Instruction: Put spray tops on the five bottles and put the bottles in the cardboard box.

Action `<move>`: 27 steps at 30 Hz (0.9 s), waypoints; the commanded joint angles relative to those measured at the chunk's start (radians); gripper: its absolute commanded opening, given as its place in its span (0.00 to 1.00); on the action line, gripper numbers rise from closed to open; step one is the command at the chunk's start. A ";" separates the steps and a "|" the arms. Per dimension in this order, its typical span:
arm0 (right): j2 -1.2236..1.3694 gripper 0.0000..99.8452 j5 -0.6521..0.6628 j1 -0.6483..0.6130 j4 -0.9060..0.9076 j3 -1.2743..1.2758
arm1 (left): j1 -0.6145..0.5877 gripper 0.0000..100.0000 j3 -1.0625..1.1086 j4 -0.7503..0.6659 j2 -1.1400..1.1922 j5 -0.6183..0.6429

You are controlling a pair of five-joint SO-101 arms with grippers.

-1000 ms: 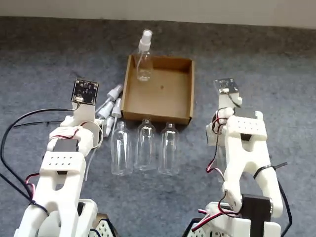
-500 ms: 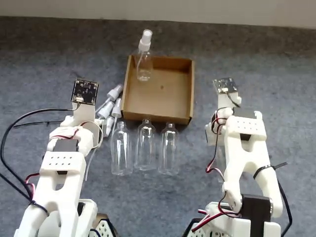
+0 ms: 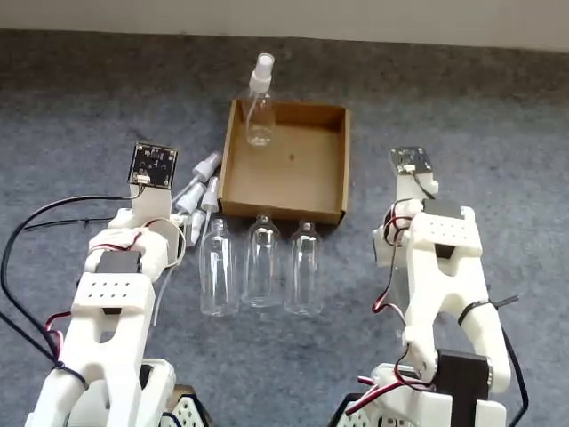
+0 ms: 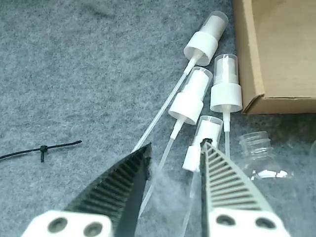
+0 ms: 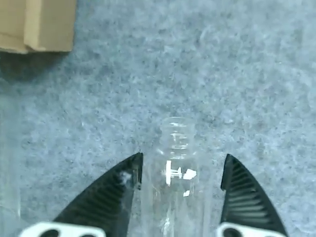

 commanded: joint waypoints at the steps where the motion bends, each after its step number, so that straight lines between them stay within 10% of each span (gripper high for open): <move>1: -0.005 0.22 -0.005 0.008 -0.019 0.028 | 0.015 0.15 -0.005 -0.012 -0.016 0.003; 27: -0.018 0.07 0.012 0.018 -0.019 0.045 | 0.015 0.15 -0.004 -0.011 -0.016 0.003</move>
